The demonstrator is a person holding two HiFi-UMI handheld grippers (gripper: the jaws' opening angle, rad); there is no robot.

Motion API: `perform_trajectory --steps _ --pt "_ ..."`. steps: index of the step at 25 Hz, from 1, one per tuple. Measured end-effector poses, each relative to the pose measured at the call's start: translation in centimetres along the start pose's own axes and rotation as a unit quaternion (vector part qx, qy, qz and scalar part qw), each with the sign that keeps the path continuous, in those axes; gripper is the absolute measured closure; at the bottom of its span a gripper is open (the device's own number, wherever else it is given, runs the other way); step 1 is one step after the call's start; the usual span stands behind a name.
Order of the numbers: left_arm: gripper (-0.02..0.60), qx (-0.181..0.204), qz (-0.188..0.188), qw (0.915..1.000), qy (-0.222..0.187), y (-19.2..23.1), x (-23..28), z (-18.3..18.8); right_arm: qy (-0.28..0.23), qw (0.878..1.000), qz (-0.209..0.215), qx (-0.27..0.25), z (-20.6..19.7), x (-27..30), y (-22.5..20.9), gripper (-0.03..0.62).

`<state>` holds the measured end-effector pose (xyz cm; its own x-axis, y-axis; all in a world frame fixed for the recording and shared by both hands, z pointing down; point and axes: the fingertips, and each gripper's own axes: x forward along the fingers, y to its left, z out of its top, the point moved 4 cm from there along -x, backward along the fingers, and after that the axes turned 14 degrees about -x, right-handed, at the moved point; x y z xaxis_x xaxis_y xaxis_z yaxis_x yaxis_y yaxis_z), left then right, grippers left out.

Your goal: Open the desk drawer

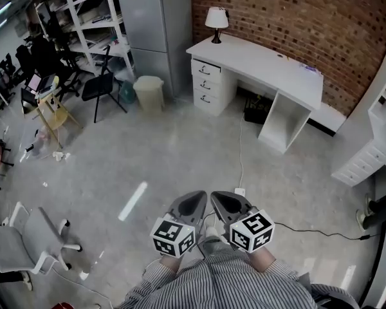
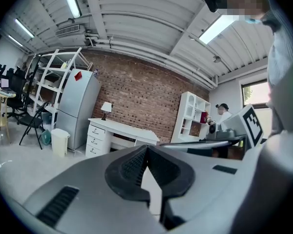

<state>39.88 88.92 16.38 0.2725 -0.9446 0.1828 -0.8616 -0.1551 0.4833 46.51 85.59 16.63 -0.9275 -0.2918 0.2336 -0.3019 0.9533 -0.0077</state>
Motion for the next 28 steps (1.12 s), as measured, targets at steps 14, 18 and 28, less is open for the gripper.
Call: perform_trajectory --steps 14,18,28 --pt "0.572 -0.003 0.02 0.9998 -0.01 4.3 15.0 6.4 -0.001 1.0 -0.019 0.011 1.6 6.3 -16.6 0.579" --pt "0.572 -0.005 0.02 0.9998 0.003 5.4 17.2 6.8 0.01 1.0 -0.01 0.007 1.1 8.1 -17.9 0.579" --pt "0.572 0.001 0.003 0.9998 0.02 11.2 23.1 10.0 0.0 0.999 -0.018 0.043 1.5 15.2 -23.7 0.579"
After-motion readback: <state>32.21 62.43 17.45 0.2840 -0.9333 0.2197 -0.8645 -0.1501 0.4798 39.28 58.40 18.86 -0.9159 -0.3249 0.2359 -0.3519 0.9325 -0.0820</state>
